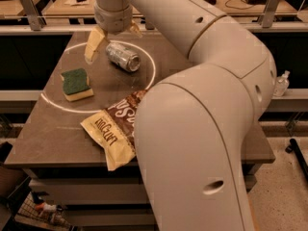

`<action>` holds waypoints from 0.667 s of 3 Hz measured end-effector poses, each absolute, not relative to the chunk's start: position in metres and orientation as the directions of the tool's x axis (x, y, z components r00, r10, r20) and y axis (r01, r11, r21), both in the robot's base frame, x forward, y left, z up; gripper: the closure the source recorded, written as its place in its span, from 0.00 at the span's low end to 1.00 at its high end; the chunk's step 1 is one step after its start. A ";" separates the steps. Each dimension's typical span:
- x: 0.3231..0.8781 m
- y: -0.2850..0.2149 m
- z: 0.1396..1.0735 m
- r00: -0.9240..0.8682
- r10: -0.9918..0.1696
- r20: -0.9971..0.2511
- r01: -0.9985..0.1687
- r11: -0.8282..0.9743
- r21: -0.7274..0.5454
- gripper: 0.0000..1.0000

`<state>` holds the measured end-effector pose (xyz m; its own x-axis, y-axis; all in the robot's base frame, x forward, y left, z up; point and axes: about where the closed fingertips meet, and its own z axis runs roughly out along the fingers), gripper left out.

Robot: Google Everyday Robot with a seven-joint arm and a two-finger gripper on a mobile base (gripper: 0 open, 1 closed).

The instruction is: Place 7up can upright

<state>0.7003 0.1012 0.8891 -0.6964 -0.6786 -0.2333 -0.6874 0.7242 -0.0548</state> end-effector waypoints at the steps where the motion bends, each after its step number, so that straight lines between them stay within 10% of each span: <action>1: 0.708 0.098 0.875 -0.707 -0.670 -0.226 -0.684 0.729 -0.021 0.00; 2: 0.713 0.096 0.873 -0.707 -0.669 -0.231 -0.685 0.729 -0.015 0.00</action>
Offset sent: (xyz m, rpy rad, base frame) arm 0.0057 -0.0145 -0.0140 0.0149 0.0600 -0.0128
